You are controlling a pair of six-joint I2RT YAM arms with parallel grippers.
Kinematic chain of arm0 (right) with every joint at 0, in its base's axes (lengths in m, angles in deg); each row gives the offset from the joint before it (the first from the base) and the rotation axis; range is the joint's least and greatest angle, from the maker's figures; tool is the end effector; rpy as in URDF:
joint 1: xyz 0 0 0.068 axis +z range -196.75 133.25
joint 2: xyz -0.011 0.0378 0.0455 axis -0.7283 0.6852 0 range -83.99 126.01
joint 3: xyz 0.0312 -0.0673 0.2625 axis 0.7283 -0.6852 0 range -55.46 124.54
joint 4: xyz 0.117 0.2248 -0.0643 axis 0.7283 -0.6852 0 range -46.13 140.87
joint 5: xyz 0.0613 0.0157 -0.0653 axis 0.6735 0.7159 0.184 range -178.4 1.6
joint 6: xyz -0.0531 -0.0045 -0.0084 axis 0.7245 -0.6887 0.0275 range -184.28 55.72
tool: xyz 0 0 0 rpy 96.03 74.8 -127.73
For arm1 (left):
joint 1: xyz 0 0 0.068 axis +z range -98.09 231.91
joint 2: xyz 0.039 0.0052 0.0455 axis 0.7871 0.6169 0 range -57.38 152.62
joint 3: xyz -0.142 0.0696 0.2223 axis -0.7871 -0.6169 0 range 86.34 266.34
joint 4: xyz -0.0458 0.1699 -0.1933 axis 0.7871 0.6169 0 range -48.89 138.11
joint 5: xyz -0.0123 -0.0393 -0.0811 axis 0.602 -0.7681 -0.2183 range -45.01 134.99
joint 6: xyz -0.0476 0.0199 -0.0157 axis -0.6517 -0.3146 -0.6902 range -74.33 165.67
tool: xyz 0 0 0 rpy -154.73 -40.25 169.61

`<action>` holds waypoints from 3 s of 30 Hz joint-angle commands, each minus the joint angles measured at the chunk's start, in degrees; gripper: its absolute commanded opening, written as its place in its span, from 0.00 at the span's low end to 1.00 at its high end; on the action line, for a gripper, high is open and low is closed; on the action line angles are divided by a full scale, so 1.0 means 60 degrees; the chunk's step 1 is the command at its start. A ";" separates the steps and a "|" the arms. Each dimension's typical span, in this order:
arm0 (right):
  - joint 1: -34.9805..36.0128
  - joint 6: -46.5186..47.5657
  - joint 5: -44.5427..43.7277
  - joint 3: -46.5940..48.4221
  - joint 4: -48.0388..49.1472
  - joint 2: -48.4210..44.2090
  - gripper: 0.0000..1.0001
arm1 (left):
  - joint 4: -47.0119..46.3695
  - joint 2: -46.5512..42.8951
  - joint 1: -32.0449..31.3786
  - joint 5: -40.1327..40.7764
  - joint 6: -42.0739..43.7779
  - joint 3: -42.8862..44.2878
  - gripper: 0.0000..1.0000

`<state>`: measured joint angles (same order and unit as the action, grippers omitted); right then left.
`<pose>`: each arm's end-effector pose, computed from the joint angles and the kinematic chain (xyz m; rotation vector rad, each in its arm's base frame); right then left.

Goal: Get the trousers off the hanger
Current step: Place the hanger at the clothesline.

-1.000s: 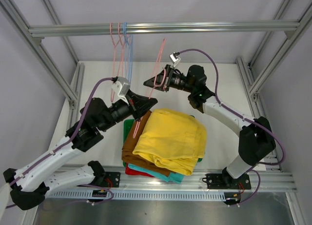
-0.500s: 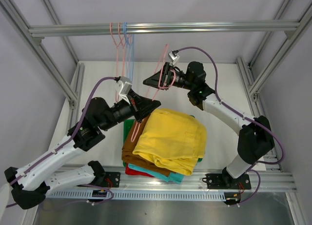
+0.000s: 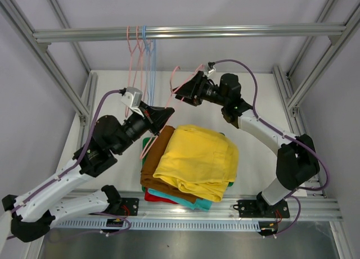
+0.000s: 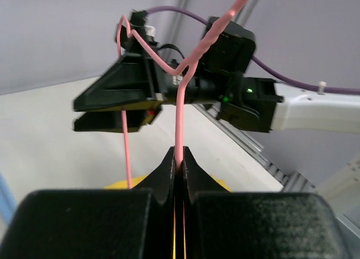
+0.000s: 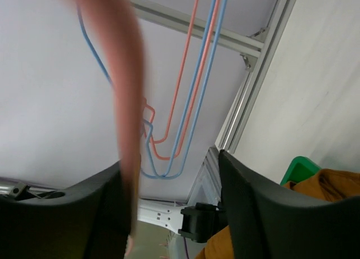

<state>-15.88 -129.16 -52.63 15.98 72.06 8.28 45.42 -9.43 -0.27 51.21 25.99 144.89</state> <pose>0.3186 0.2147 0.3468 -0.0322 1.8792 1.7211 0.1143 -0.1412 0.4255 0.3389 1.4948 -0.9348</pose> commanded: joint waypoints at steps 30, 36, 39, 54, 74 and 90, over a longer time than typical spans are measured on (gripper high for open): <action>0.0451 0.3108 -0.2035 -0.3264 -0.5962 -0.9180 0.83 | 0.1608 0.3094 0.0596 0.3153 0.0571 0.3759 0.01; 0.0406 0.3343 -0.2123 -0.3498 -0.6681 -0.9826 0.84 | 0.2692 0.4605 0.1284 0.2568 -0.0190 0.5548 0.00; 0.0319 0.3475 -0.2139 -0.3659 -0.6813 -0.9943 0.85 | 0.3175 0.5411 0.1548 0.2275 -0.0557 0.6587 0.00; -0.0238 0.3988 -0.1758 -0.3967 -0.7252 -1.0119 0.86 | 0.3133 0.6804 0.2472 0.1293 -0.2036 0.7411 0.01; -0.0487 0.3914 -0.1421 -0.4245 -0.7457 -1.0310 0.86 | 0.2635 0.6440 0.2794 0.0399 -0.2608 0.6051 0.07; -0.0516 0.3402 -0.1259 -0.5021 -0.7018 -1.0822 0.86 | 0.2796 0.4316 0.2121 0.0369 -0.1760 0.4817 0.51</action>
<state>-18.76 -107.35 -61.78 -13.50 28.10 -55.74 62.23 21.93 14.53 52.98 12.55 173.08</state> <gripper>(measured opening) 0.857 0.501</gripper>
